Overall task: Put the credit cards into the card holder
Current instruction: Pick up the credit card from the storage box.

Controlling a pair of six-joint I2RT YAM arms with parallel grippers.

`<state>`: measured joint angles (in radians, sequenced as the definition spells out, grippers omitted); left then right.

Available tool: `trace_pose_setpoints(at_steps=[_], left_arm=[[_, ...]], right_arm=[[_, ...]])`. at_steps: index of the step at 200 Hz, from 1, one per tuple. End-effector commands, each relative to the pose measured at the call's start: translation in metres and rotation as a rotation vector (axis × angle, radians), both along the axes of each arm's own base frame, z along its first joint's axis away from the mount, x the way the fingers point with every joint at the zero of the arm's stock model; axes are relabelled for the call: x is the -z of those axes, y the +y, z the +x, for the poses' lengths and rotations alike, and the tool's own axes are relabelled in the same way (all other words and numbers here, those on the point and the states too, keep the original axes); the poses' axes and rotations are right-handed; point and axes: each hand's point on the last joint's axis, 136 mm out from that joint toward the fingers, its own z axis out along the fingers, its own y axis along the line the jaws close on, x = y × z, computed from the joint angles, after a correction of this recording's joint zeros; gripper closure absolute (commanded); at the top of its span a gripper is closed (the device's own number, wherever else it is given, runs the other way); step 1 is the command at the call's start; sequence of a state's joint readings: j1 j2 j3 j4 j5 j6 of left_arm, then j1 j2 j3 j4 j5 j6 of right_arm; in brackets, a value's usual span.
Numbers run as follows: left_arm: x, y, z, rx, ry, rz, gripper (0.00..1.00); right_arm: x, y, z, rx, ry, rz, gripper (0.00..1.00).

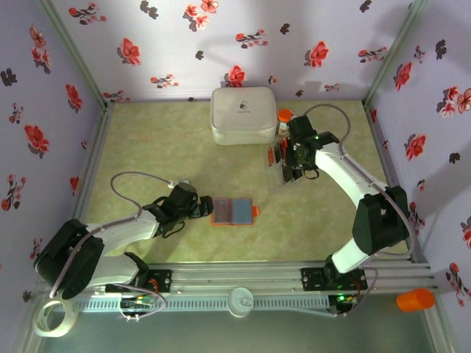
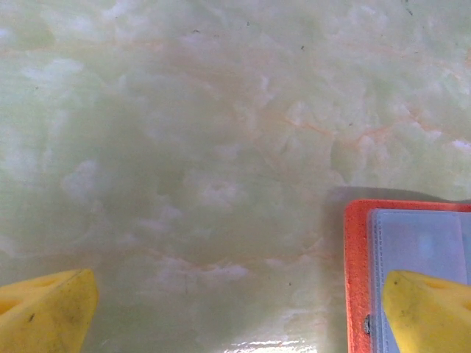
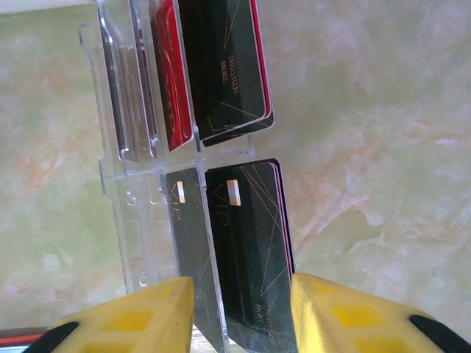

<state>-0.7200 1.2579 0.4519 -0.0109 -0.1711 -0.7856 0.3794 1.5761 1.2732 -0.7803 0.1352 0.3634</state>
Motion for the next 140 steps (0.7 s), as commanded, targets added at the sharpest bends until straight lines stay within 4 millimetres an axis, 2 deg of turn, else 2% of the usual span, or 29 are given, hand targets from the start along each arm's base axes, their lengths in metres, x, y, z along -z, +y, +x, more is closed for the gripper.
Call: trace_pose_setpoints(at_steps=[1,33,46,68,97,140], left_arm=[[-0.006,-0.008,0.004,0.023,-0.022,-0.011,0.0],[-0.008,-0.008,0.005,0.024,-0.027,-0.015,0.0],[-0.008,-0.008,0.005,0.025,-0.029,-0.016,0.0],[-0.009,-0.008,0.005,0.024,-0.033,-0.02,0.0],[-0.01,-0.008,0.004,0.025,-0.036,-0.022,0.0],[-0.011,-0.009,0.006,0.027,-0.04,-0.024,0.0]], right_arm=[[-0.011,-0.002,0.003,-0.017,-0.012,-0.02,0.53],[-0.026,-0.005,0.008,-0.008,-0.053,-0.028,0.32],[-0.034,-0.006,0.012,-0.004,-0.077,-0.034,0.27],[-0.051,-0.014,0.018,0.029,-0.134,-0.061,0.01],[-0.082,-0.028,0.023,0.165,-0.258,-0.041,0.01],[-0.092,-0.029,0.021,0.159,-0.355,-0.002,0.01]])
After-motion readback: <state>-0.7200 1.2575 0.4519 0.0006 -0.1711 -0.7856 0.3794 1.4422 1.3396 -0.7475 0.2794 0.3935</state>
